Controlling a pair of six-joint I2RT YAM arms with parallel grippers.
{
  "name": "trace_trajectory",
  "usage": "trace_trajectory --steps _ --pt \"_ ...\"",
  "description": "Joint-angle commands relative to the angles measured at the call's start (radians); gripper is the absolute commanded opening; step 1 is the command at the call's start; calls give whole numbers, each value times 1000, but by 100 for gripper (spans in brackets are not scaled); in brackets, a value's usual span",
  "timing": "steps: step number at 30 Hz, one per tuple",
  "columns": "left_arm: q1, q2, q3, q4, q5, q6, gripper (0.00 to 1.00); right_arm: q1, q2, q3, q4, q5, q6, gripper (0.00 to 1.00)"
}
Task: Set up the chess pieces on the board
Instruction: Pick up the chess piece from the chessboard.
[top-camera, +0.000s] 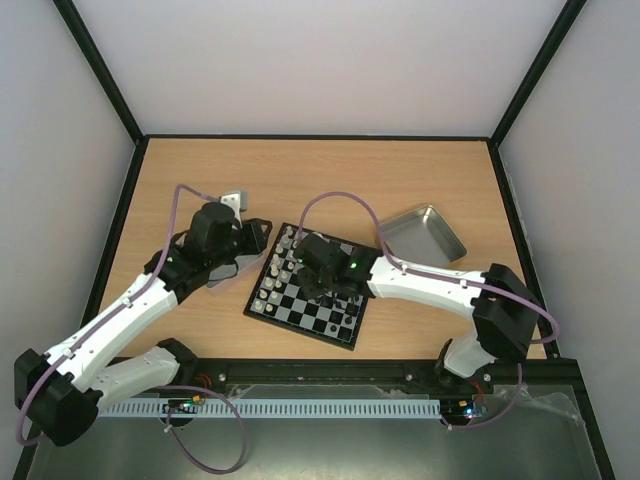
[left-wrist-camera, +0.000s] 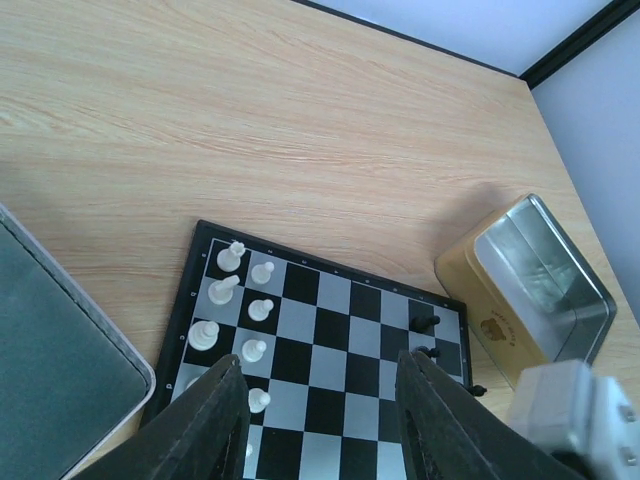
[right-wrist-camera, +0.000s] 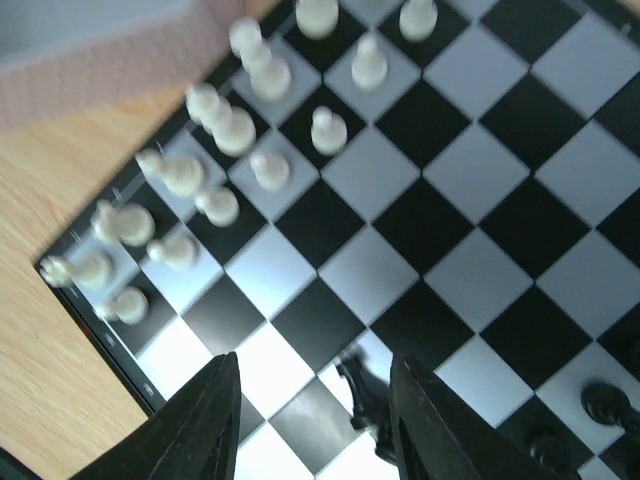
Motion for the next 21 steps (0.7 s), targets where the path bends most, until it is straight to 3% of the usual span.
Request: trace_trajectory --steps 1,9,21 --pt "12 -14 -33 42 6 15 43 11 32 3 -137 -54 -54 39" --pt "13 -9 -53 47 30 17 43 22 127 3 -167 -63 -74 31" --pt "15 -6 -60 45 40 11 43 27 189 7 -143 -28 -82 27"
